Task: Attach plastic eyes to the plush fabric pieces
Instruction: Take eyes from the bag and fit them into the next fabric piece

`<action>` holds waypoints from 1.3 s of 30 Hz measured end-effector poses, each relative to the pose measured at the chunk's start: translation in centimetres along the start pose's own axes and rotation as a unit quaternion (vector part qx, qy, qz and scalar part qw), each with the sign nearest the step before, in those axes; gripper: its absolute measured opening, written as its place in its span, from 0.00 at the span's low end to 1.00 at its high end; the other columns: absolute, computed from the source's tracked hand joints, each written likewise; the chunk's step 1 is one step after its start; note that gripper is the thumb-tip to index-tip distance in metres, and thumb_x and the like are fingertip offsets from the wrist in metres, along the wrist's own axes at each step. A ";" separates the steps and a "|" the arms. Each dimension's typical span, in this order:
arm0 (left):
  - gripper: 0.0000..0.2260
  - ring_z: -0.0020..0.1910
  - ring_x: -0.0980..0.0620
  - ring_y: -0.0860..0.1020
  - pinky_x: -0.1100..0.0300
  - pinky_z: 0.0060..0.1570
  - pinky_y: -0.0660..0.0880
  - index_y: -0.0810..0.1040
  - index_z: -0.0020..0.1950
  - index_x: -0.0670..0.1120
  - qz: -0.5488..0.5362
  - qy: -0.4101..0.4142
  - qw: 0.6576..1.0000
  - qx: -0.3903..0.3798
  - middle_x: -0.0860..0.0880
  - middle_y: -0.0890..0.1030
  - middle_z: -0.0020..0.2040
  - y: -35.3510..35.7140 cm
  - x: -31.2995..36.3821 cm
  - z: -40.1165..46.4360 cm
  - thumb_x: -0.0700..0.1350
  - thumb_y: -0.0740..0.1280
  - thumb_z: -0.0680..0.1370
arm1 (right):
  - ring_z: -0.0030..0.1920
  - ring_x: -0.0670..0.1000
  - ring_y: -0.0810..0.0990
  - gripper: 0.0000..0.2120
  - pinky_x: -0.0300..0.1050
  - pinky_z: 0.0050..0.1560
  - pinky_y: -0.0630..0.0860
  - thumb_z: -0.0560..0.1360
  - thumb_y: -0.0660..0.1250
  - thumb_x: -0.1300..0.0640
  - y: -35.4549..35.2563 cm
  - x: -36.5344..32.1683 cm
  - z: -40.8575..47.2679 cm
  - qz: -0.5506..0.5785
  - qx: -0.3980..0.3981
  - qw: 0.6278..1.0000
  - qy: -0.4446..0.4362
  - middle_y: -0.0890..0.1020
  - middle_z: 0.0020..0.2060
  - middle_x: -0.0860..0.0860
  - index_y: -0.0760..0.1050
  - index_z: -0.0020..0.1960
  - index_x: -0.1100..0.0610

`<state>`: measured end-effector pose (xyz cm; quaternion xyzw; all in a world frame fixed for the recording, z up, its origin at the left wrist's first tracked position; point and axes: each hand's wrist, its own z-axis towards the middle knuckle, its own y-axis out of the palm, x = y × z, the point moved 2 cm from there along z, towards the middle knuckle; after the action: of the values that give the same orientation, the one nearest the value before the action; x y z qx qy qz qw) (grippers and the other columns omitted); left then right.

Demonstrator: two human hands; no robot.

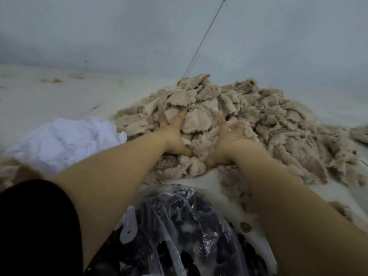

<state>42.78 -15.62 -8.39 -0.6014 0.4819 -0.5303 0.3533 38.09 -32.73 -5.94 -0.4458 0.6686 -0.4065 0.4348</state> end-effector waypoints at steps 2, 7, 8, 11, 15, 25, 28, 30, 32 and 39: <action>0.56 0.76 0.37 0.59 0.46 0.70 0.66 0.37 0.78 0.62 -0.008 0.050 0.999 -0.021 0.41 0.46 0.80 0.2 0.1 0.9 0.60 0.77 0.66 | 0.78 0.71 0.46 0.66 0.70 0.73 0.59 0.68 0.79 0.46 0.2 -0.3 0.8 -0.001 -0.005 1.000 -0.015 0.27 0.76 0.59 0.20 0.72 0.37; 0.11 0.46 0.50 0.76 0.60 0.41 0.70 0.74 0.52 0.51 -0.076 0.134 0.988 0.017 0.47 0.79 0.56 0.6 1.5 0.3 0.51 0.70 0.73 | 0.73 0.67 0.66 0.65 0.63 0.69 0.70 0.69 0.78 0.48 0.6 -0.9 1.1 0.011 0.043 0.996 -0.083 0.48 0.80 0.63 0.23 0.74 0.37; 0.05 0.40 0.52 0.74 0.62 0.35 0.67 0.72 0.43 0.51 -0.071 0.153 0.985 0.029 0.46 0.79 0.50 0.9 2.0 -0.1 0.46 0.68 0.75 | 0.70 0.66 0.70 0.63 0.61 0.67 0.73 0.68 0.77 0.48 0.9 -1.1 1.0 0.018 0.054 0.993 -0.101 0.56 0.78 0.63 0.26 0.76 0.38; 0.14 0.40 0.48 0.74 0.61 0.34 0.65 0.66 0.34 0.50 -0.046 0.188 0.980 0.057 0.50 0.72 0.36 1.7 3.1 -1.4 0.36 0.65 0.74 | 0.65 0.61 0.74 0.42 0.49 0.60 0.75 0.68 0.74 0.49 1.7 -1.0 0.3 0.016 0.105 0.983 -0.149 0.72 0.67 0.60 0.58 0.77 0.50; 0.16 0.39 0.48 0.75 0.66 0.28 0.64 0.66 0.30 0.47 -0.099 0.200 0.972 0.078 0.50 0.72 0.32 1.5 4.0 -3.6 0.31 0.64 0.73 | 0.53 0.54 0.80 0.12 0.40 0.43 0.69 0.75 0.67 0.54 1.4 -1.2 -2.1 -0.009 0.138 0.975 -0.174 0.82 0.53 0.54 0.77 0.57 0.56; 0.12 0.32 0.56 0.74 0.68 0.30 0.69 0.77 0.32 0.42 -0.236 0.247 0.937 0.075 0.53 0.81 0.32 -5.4 5.2 -16.2 0.32 0.66 0.75 | 0.34 0.51 0.77 0.08 0.40 0.28 0.67 0.68 0.63 0.45 -1.1 -0.9 -14.4 0.148 0.291 0.924 -0.197 0.75 0.34 0.47 0.70 0.42 0.48; 0.18 0.29 0.62 0.72 0.70 0.31 0.68 0.70 0.28 0.48 -0.214 0.283 0.934 0.043 0.57 0.74 0.27 -4.2 3.8 -20.9 0.29 0.65 0.72 | 0.35 0.49 0.74 0.14 0.41 0.31 0.72 0.69 0.61 0.36 1.4 0.6 -19.5 0.152 0.291 0.920 -0.213 0.74 0.38 0.45 0.68 0.48 0.44; 0.14 0.36 0.57 0.76 0.69 0.35 0.69 0.73 0.34 0.47 -0.169 0.304 0.938 0.005 0.55 0.75 0.34 -2.0 2.9 -23.2 0.28 0.64 0.70 | 0.42 0.50 0.76 0.15 0.40 0.38 0.71 0.70 0.67 0.40 3.2 1.0 -22.2 0.136 0.220 0.944 -0.205 0.71 0.41 0.42 0.68 0.53 0.42; 0.14 0.43 0.53 0.75 0.67 0.40 0.69 0.73 0.39 0.47 -0.122 0.328 0.937 -0.010 0.52 0.75 0.40 -0.2 2.4 -24.8 0.28 0.64 0.69 | 0.53 0.55 0.77 0.24 0.41 0.46 0.68 0.69 0.71 0.43 4.6 1.4 -23.3 0.117 0.131 0.973 -0.153 0.71 0.46 0.43 0.69 0.62 0.45; 0.15 0.56 0.41 0.72 0.50 0.52 0.73 0.75 0.60 0.41 -0.058 0.244 0.932 0.261 0.43 0.71 0.57 -0.9 0.2 -25.1 0.34 0.64 0.73 | 0.68 0.60 0.67 0.41 0.55 0.64 0.71 0.74 0.71 0.45 3.9 1.7 -24.5 0.106 0.246 0.963 -0.031 0.68 0.68 0.58 0.56 0.79 0.55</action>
<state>18.37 -13.34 -2.75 -0.3672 0.3616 -0.7874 0.3382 13.61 -29.42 -2.80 -0.2645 0.5779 -0.4960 0.5917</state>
